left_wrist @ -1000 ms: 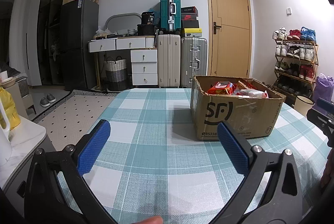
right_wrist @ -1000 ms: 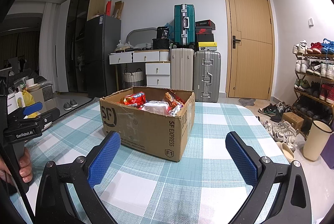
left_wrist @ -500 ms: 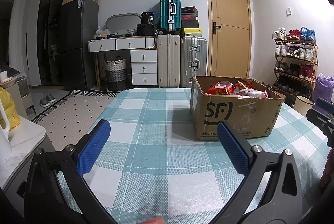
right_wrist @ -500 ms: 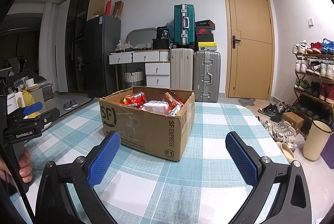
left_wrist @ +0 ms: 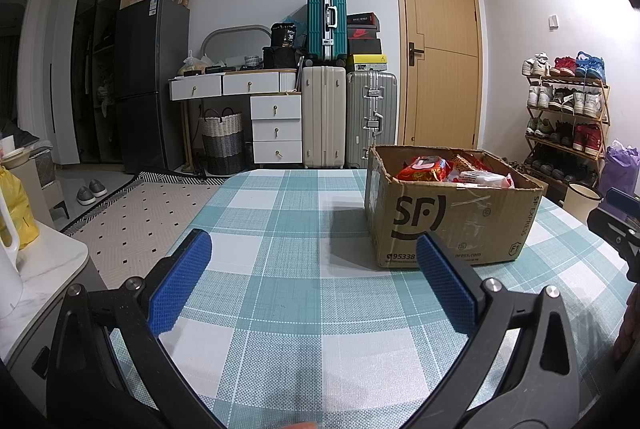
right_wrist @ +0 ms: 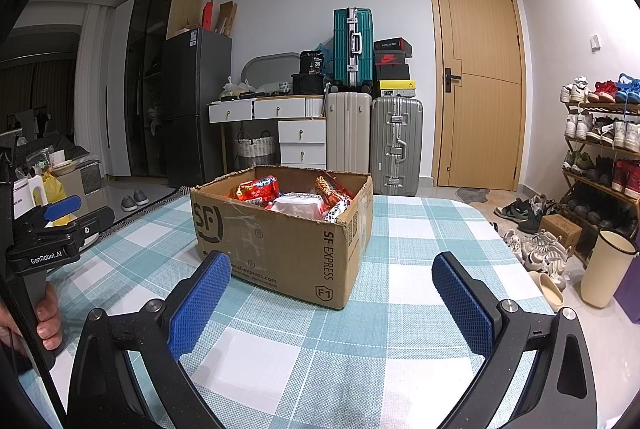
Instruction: Organize snacks
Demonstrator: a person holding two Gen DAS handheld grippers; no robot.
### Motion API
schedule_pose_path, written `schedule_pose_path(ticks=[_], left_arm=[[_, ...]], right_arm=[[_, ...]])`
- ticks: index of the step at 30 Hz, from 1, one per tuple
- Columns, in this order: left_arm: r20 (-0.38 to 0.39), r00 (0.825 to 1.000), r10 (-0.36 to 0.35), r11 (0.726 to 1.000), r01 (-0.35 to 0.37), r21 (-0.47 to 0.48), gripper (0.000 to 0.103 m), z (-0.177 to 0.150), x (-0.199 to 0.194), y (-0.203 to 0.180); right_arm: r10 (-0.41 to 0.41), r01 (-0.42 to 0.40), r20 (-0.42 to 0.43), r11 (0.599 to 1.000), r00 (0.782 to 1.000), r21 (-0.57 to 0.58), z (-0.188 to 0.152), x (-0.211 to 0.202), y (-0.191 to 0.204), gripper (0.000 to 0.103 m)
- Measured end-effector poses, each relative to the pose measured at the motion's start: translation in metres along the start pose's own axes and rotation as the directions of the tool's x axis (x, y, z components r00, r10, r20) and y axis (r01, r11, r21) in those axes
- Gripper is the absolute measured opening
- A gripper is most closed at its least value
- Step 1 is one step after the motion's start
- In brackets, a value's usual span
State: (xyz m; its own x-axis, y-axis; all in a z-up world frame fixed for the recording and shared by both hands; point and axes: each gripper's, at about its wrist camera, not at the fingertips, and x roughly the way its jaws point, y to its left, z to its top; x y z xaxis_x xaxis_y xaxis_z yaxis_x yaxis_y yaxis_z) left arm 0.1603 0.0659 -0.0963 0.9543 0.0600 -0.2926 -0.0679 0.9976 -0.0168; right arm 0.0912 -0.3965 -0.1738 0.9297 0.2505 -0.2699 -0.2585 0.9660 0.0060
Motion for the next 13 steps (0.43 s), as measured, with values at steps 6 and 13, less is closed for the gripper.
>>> schedule_pose_path(ticks=[6,13], left_arm=[[-0.002,1.000,0.001,1.000,-0.001,0.000,0.102,-0.0002,0.0007,-0.0004],[-0.004,1.000,0.004,1.000,-0.004,-0.002,0.102,-0.0005,0.0012,-0.0001]], right_arm=[[0.000,0.000,0.000,1.000,1.000,0.000,0.0000,0.0000,0.0000,0.102],[0.000,0.000,0.000,1.000,1.000,0.000,0.0001,-0.0001,0.0000,0.102]])
